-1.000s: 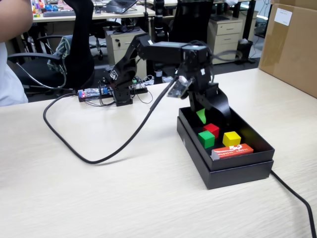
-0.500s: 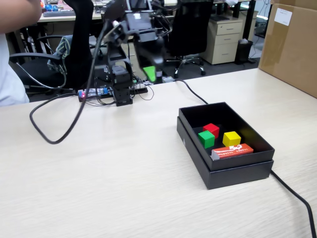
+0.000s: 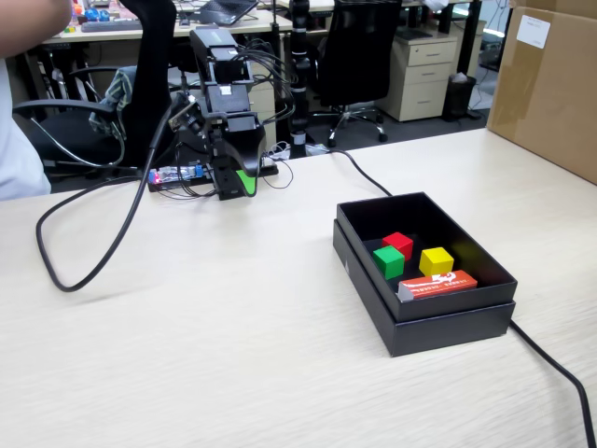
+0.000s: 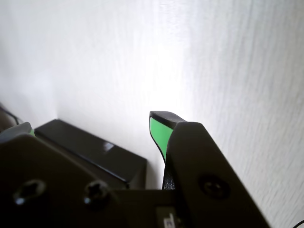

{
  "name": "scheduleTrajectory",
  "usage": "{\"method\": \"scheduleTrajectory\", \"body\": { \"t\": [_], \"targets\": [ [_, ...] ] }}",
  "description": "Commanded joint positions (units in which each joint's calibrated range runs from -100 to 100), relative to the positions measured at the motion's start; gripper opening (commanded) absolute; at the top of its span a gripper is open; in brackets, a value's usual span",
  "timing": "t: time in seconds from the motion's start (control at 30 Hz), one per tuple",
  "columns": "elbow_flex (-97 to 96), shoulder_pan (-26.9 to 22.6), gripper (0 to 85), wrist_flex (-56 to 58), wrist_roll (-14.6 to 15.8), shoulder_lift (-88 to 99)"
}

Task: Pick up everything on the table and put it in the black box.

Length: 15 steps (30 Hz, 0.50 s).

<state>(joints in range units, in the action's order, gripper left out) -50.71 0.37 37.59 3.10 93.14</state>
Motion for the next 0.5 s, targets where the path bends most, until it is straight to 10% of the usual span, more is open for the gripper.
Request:
{"method": "scheduleTrajectory", "body": {
  "t": [0.0,0.47],
  "targets": [
    [-5.05,0.73,47.9,-7.83,-0.1,4.45],
    [-29.98,2.3,49.9,-29.34,-4.05,6.75]
  ]
}}
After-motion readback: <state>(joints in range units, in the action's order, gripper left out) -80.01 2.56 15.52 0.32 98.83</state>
